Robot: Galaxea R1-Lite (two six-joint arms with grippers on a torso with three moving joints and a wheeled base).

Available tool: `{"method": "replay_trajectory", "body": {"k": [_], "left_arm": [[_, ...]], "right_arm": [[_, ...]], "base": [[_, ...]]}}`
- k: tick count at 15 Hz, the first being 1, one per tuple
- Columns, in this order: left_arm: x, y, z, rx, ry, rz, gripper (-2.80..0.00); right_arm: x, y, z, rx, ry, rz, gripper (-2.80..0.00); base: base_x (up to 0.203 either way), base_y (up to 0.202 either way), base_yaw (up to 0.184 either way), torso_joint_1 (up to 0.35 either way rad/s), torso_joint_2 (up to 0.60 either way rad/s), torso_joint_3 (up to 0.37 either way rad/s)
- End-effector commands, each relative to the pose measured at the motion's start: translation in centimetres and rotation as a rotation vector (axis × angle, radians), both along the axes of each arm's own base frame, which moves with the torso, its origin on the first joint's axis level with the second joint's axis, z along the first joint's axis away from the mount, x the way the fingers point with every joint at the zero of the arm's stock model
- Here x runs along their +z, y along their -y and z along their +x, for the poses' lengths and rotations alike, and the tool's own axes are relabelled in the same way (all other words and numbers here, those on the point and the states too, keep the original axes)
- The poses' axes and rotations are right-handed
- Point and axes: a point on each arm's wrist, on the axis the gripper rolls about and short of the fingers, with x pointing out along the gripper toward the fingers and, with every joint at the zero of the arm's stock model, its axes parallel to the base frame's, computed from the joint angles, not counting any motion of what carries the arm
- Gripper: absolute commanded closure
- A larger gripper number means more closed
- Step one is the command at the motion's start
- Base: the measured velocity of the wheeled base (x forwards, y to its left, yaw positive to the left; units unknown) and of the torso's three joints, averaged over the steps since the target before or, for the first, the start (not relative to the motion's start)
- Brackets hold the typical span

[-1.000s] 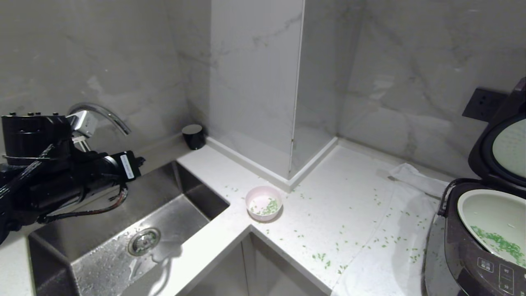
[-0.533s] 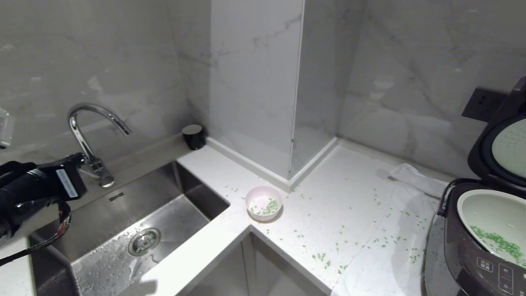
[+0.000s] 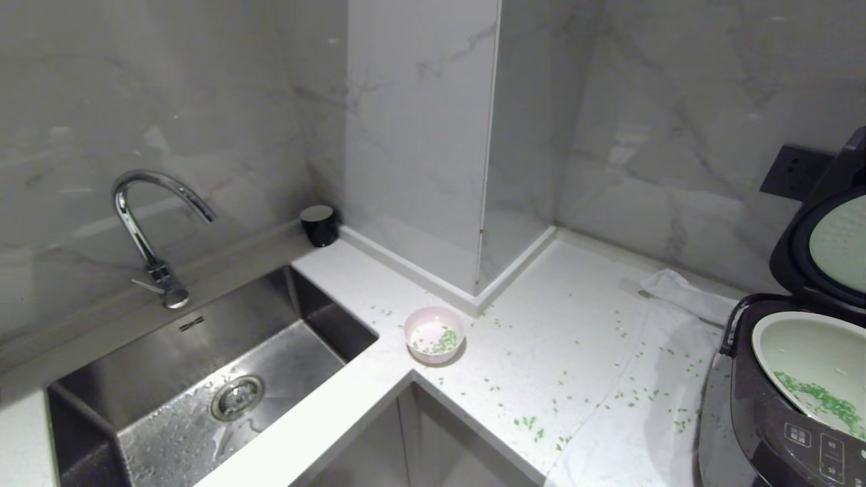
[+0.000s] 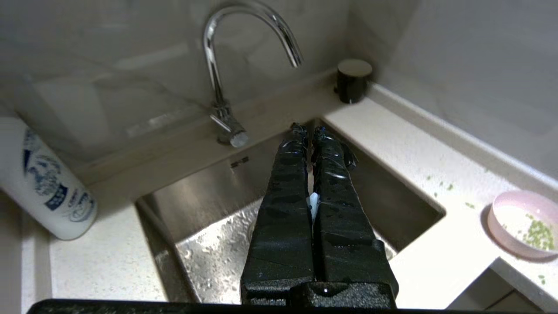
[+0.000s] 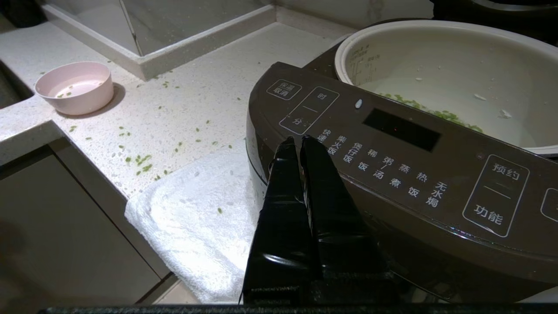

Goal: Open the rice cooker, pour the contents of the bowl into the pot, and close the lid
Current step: Pour the water from the bowl into the rice cooker

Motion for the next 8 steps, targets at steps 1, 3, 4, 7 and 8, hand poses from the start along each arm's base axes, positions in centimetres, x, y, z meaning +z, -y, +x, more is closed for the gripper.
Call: {"method": "replay_trajectory", "body": {"k": [1, 3, 4, 7, 8], "left_arm": [[0.4, -0.6, -3.6, 0.012, 0.133, -0.018, 0.00], [-0.7, -0.8, -5.1, -0.016, 0.166, -0.011, 0.00], [-1.3, -0.8, -5.8, -0.038, 0.184, 0.000, 0.00], [-3.0, -0.9, -7.6, -0.087, 0.231, 0.045, 0.00], [-3.5, -0.9, -7.9, -0.092, 0.224, 0.053, 0.00]], "right_arm": [[0.0, 0.0, 0.0, -0.001, -0.001, -0.001, 0.00], [0.0, 0.0, 0.0, 0.000, 0.001, -0.001, 0.00], [0.0, 0.0, 0.0, 0.000, -0.001, -0.001, 0.00], [0.0, 0.0, 0.0, 0.000, -0.001, -0.001, 0.00], [0.0, 0.0, 0.0, 0.000, -0.001, -0.001, 0.00]], "base": [[0.000, 0.000, 0.000, 0.000, 0.00, 0.000], [0.000, 0.000, 0.000, 0.000, 0.00, 0.000], [0.000, 0.000, 0.000, 0.000, 0.00, 0.000], [0.000, 0.000, 0.000, 0.000, 0.00, 0.000], [0.000, 0.000, 0.000, 0.000, 0.00, 0.000]]}}
